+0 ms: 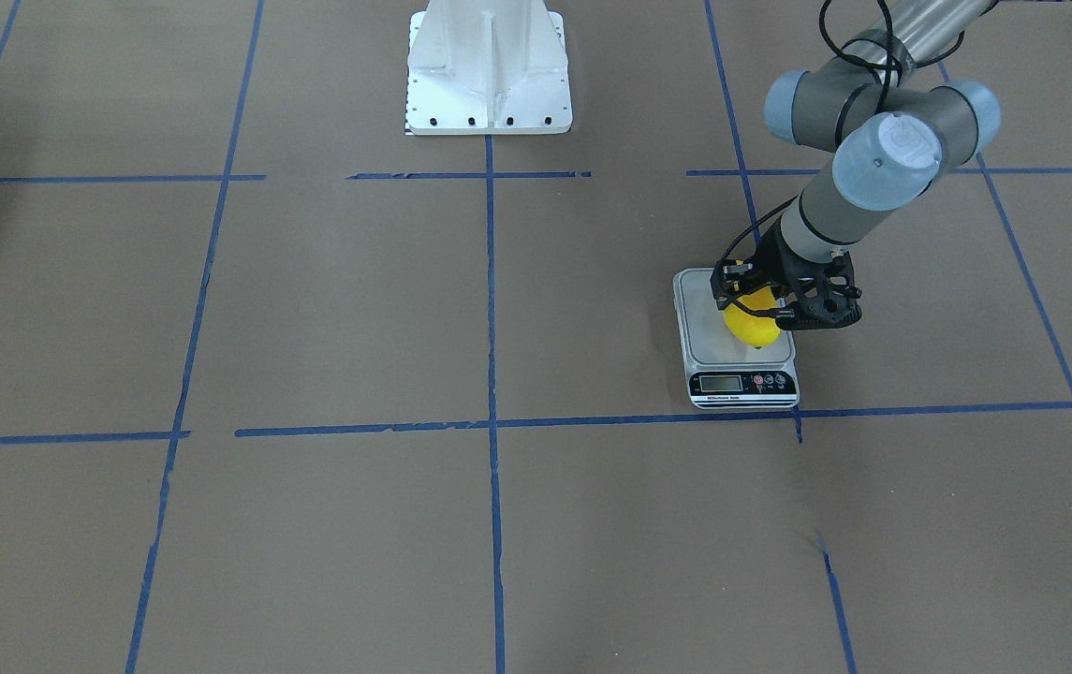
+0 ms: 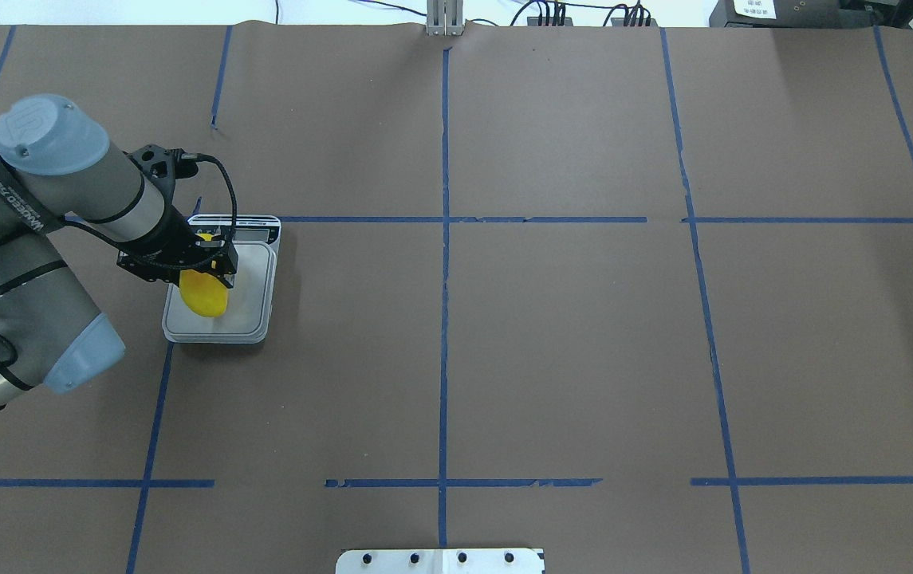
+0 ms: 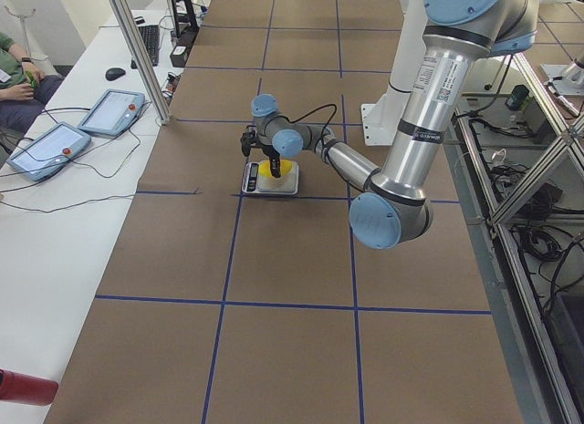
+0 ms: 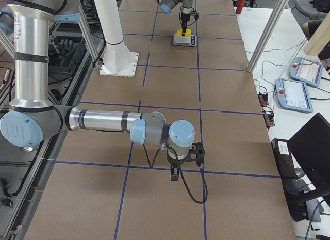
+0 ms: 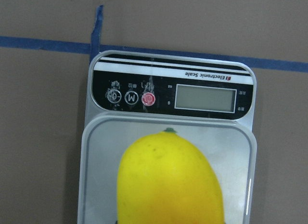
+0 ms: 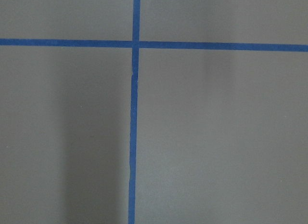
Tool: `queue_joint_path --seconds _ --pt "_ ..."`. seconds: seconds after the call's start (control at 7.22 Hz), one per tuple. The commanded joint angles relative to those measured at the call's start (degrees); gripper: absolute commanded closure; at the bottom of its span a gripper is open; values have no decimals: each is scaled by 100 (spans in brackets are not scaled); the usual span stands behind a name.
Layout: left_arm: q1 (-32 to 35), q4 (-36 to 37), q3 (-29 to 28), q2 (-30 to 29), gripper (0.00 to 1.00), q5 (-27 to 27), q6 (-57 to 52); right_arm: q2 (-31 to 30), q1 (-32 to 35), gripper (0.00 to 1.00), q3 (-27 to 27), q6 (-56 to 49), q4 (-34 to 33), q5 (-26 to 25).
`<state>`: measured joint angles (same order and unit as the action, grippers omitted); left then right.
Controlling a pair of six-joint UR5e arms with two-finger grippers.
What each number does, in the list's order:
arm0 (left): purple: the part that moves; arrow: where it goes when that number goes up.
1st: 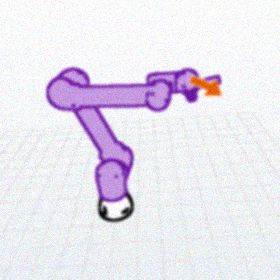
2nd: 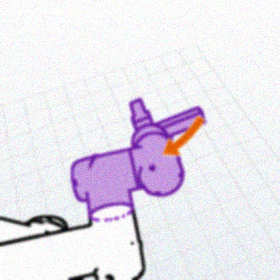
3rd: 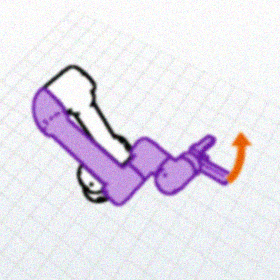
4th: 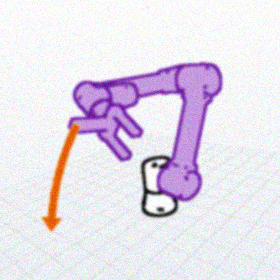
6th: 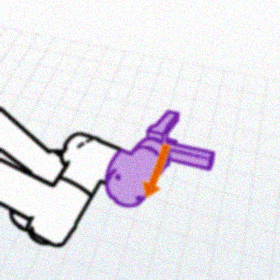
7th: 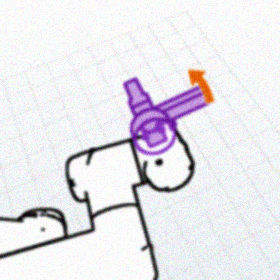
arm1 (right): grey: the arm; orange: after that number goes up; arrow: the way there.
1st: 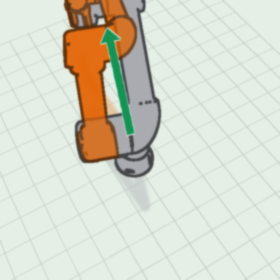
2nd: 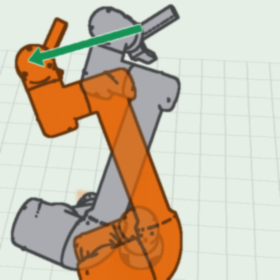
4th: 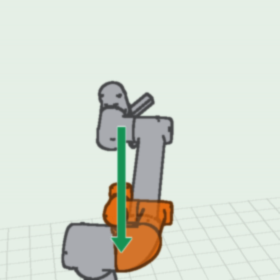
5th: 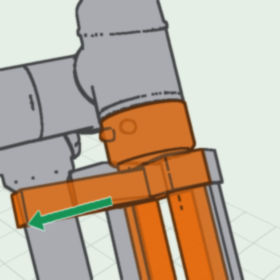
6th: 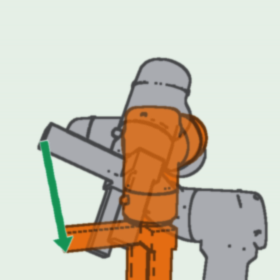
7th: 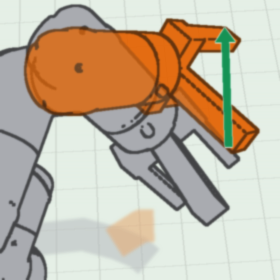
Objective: Weigh mango
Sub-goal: 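Lower the mango onto the scale pan and open the left gripper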
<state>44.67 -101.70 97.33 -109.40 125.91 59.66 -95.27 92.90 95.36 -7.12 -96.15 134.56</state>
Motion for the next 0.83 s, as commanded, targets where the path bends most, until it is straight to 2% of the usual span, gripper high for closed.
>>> queue_joint_path --seconds 0.0,0.42,0.55,0.69 --pt "-55 -313 -169 15 1 -13 -24 0 0 0 0 0 0 0" --pt "32 -281 48 32 0 -31 -51 0 0 0 0 0 0 0" --pt "381 -254 293 76 0 -22 -164 0 0 0 0 0 0 0" --pt "872 172 556 85 0 -13 -713 0 0 0 0 0 0 0"
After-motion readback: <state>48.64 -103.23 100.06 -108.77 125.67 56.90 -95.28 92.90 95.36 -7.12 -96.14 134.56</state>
